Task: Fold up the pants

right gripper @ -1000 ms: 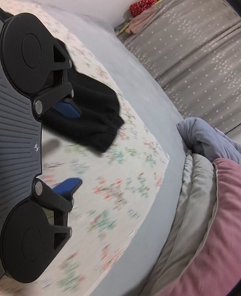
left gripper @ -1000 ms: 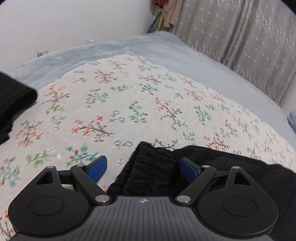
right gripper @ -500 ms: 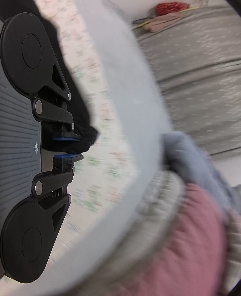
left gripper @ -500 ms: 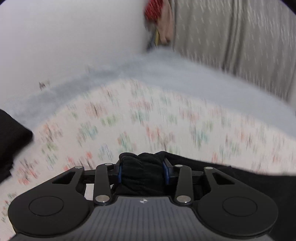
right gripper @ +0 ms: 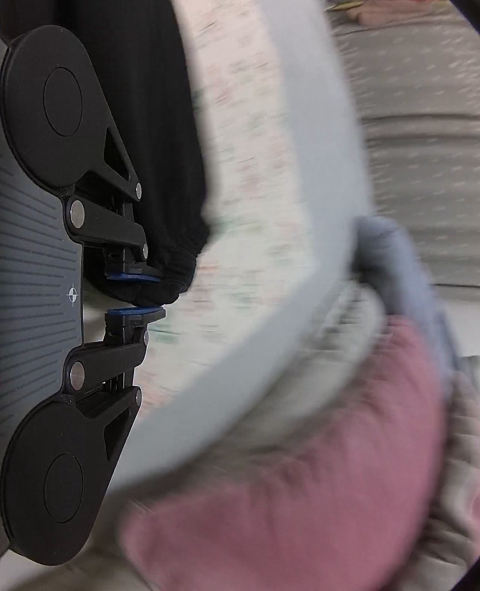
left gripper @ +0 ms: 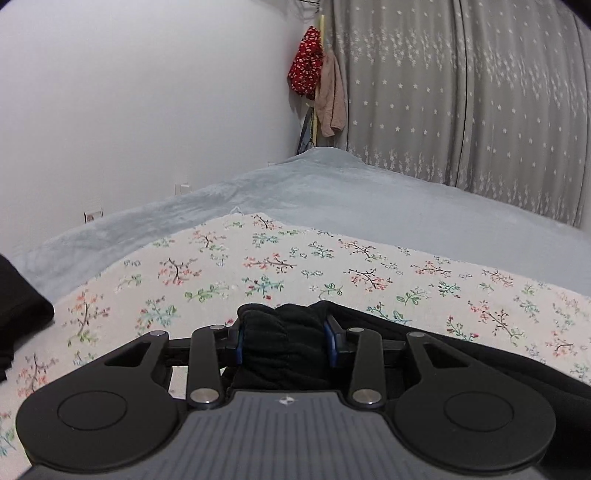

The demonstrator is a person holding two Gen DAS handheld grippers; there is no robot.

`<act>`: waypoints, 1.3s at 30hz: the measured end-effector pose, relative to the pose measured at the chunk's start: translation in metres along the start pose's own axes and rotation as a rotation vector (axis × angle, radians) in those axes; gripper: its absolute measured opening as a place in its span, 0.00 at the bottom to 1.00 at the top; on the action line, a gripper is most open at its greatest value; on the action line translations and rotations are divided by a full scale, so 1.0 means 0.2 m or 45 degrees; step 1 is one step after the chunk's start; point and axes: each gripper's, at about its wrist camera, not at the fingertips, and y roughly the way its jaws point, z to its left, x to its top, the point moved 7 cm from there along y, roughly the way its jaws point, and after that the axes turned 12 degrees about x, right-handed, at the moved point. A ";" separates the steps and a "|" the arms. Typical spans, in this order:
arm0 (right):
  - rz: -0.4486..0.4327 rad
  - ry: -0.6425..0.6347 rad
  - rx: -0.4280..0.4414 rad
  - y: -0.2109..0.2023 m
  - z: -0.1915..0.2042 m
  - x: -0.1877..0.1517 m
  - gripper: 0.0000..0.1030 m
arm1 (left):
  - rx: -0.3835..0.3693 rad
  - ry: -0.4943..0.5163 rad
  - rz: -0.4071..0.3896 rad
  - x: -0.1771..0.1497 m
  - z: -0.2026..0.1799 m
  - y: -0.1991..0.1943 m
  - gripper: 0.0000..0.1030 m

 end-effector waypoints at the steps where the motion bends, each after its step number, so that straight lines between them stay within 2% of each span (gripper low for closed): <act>1: -0.001 -0.019 -0.010 0.03 0.01 -0.02 0.13 | 0.007 0.013 0.000 0.01 0.00 0.00 0.36; 4: -0.053 -0.095 -0.012 0.02 0.09 0.08 0.12 | 0.025 0.024 -0.017 0.08 0.00 0.00 0.36; 7: -0.196 -0.133 0.028 -0.08 0.17 0.31 0.12 | 0.024 -0.011 -0.066 0.18 0.00 -0.03 0.36; 10: -0.334 -0.151 0.051 -0.19 0.26 0.51 0.12 | 0.076 -0.016 -0.120 0.25 -0.01 -0.03 0.36; 13: -0.405 -0.220 0.007 -0.20 0.34 0.56 0.12 | 0.110 0.002 -0.078 0.23 -0.02 0.06 0.36; 15: -0.367 -0.211 -0.020 -0.10 0.32 0.51 0.12 | 0.102 0.066 0.018 0.16 -0.05 0.14 0.38; 17: -0.192 -0.177 -0.046 0.09 0.28 0.40 0.15 | 0.123 0.108 0.100 0.07 -0.08 0.22 0.39; 19: 0.035 -0.143 -0.076 0.33 0.22 0.25 0.23 | 0.133 0.165 0.113 0.01 -0.10 0.26 0.43; 20: 0.048 -0.146 -0.081 0.36 0.21 0.20 0.26 | 0.143 0.195 0.107 0.00 -0.11 0.26 0.45; 21: -0.010 -0.172 -0.100 0.34 0.21 0.16 0.34 | 0.150 0.200 0.110 0.00 -0.11 0.25 0.47; 22: -0.017 -0.186 -0.128 0.33 0.22 0.16 0.36 | 0.142 0.187 0.120 0.01 -0.10 0.25 0.48; 24: -0.003 -0.207 -0.116 0.31 0.22 0.17 0.36 | 0.127 0.159 0.144 0.02 -0.05 0.25 0.53; 25: -0.002 -0.205 -0.110 0.30 0.20 0.19 0.40 | 0.119 0.150 0.150 0.03 -0.03 0.25 0.54; 27: -0.020 -0.136 -0.063 0.23 0.15 0.24 0.46 | 0.069 0.121 0.175 0.04 0.02 0.23 0.57; 28: -0.045 -0.084 -0.023 0.19 0.14 0.28 0.56 | 0.031 0.084 0.203 0.05 0.04 0.22 0.58; 29: -0.065 -0.028 0.028 0.14 0.12 0.30 0.60 | 0.002 0.047 0.221 0.06 0.06 0.20 0.59; 31: -0.115 0.003 0.068 0.10 0.10 0.37 0.68 | -0.027 -0.027 0.220 0.09 0.12 0.18 0.77; 33: -0.165 -0.012 0.065 0.08 0.10 0.46 0.75 | -0.001 -0.081 0.217 0.12 0.18 0.17 0.81; 36: -0.181 -0.019 0.088 0.14 0.13 0.55 0.76 | -0.015 -0.135 0.222 0.15 0.22 0.18 0.81; 38: -0.098 -0.057 0.154 0.27 0.23 0.56 0.72 | -0.056 -0.099 0.229 0.14 0.16 0.20 0.81; 39: -0.067 -0.080 0.182 0.33 0.27 0.56 0.67 | -0.085 -0.063 0.241 0.12 0.12 0.21 0.81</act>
